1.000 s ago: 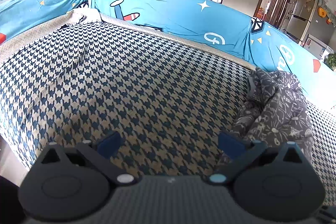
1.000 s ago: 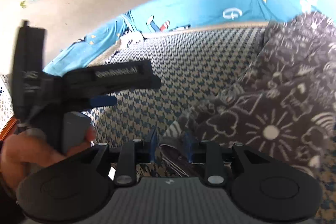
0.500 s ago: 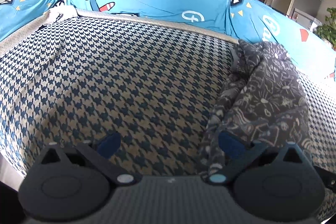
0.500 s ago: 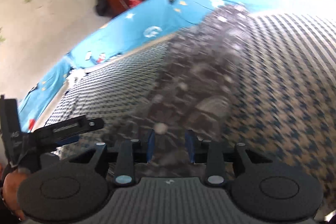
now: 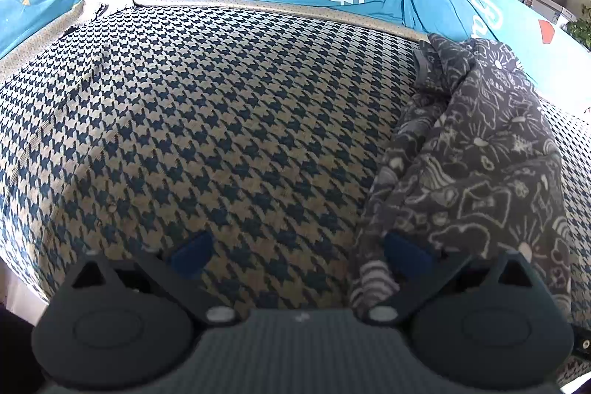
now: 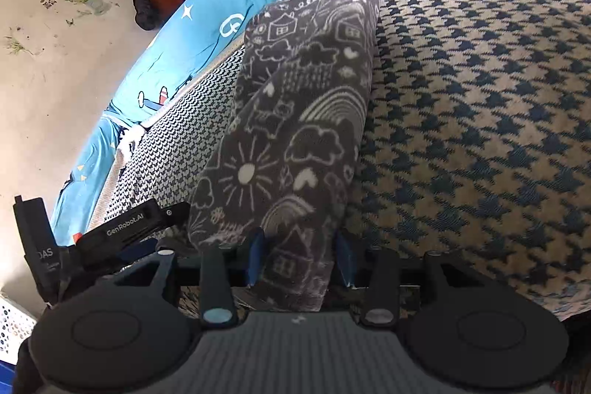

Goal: Fold clothes

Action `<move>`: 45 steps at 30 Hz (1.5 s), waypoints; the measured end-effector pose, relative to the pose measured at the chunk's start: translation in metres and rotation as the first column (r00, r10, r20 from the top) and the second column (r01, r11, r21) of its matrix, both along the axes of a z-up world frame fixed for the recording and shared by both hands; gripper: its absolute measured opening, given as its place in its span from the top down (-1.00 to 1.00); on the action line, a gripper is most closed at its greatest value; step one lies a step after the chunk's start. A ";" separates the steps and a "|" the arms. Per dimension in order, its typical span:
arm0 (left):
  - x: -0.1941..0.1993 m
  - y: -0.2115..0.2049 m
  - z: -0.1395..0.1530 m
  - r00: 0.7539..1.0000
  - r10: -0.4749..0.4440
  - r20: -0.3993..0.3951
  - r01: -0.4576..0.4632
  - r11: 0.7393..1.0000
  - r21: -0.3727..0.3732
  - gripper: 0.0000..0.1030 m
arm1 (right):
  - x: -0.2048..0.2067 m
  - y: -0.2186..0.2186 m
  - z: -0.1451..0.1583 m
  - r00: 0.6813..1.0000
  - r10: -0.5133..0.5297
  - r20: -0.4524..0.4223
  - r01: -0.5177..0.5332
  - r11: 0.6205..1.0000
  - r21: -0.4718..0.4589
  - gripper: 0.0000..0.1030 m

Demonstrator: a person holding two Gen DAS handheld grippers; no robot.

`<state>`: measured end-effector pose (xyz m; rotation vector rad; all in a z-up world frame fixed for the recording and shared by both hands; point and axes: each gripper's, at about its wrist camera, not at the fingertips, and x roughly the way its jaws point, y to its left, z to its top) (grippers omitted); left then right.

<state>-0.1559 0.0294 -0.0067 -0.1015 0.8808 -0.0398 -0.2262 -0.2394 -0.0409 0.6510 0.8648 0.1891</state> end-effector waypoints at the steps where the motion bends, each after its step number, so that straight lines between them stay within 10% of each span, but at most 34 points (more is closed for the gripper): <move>1: 0.000 -0.001 -0.001 1.000 -0.001 0.000 0.001 1.000 0.003 -1.00 | 0.001 0.002 -0.002 1.000 0.004 -0.003 -0.004 1.000 -0.004 0.16; 10: -0.001 0.001 0.003 1.000 0.006 0.028 -0.005 0.999 -0.036 -1.00 | -0.002 0.020 0.016 0.996 0.072 0.055 -0.062 0.985 -0.162 0.65; 14: 0.001 -0.002 0.002 0.999 0.008 0.036 -0.007 1.000 -0.024 -1.00 | -0.011 0.032 0.030 0.988 0.134 0.072 -0.110 0.954 -0.278 0.66; 45: 0.063 -0.077 0.032 0.959 -0.226 0.172 0.235 0.971 -0.034 -1.00 | 0.029 -0.018 0.060 0.987 0.124 0.105 -0.083 0.939 -0.335 0.35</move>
